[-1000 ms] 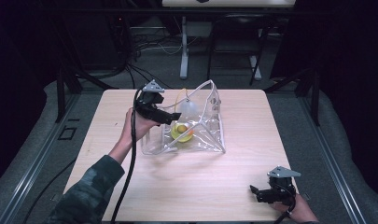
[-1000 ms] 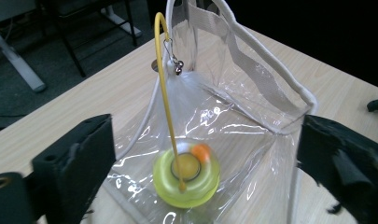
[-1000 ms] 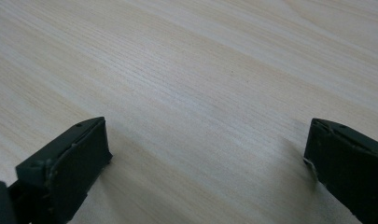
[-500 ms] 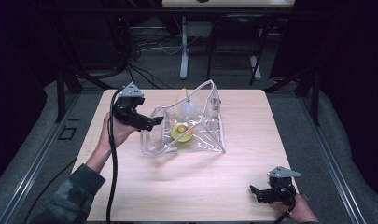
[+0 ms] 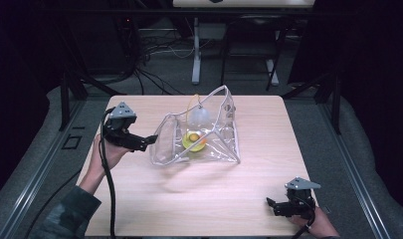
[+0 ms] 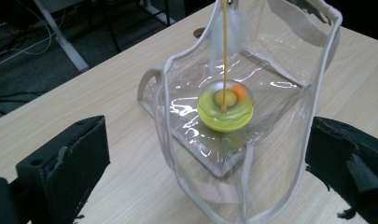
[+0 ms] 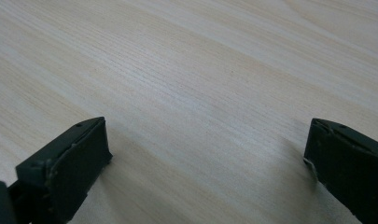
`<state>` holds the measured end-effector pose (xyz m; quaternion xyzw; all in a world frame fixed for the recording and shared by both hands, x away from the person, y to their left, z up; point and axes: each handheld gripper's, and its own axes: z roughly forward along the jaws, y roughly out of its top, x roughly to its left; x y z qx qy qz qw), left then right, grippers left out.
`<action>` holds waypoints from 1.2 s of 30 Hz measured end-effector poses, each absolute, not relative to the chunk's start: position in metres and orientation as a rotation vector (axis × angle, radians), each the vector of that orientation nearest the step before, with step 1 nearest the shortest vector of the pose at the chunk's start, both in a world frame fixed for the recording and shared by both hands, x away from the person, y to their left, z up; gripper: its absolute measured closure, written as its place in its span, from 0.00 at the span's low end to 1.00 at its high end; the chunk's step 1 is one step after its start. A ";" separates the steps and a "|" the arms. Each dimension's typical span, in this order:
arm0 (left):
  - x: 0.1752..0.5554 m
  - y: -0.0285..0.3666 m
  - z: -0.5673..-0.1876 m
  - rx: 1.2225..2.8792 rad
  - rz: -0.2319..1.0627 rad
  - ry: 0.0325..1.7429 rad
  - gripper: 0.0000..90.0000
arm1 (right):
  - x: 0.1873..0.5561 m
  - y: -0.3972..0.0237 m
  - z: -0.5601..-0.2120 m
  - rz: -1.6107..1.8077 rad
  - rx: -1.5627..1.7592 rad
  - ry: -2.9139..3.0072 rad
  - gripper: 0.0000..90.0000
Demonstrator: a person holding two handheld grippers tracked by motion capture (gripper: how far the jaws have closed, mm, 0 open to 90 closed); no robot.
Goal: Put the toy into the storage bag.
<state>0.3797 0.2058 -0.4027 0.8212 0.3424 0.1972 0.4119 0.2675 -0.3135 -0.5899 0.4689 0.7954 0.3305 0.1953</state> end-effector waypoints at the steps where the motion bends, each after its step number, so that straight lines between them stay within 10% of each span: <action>1: 0.378 0.208 -0.405 2.069 0.501 0.868 0.00 | 0.267 -0.314 -0.590 0.926 1.314 2.229 0.00; 36: 0.338 0.253 -0.502 2.056 0.412 1.085 0.00 | 0.267 -0.313 -0.590 0.933 1.318 2.229 0.00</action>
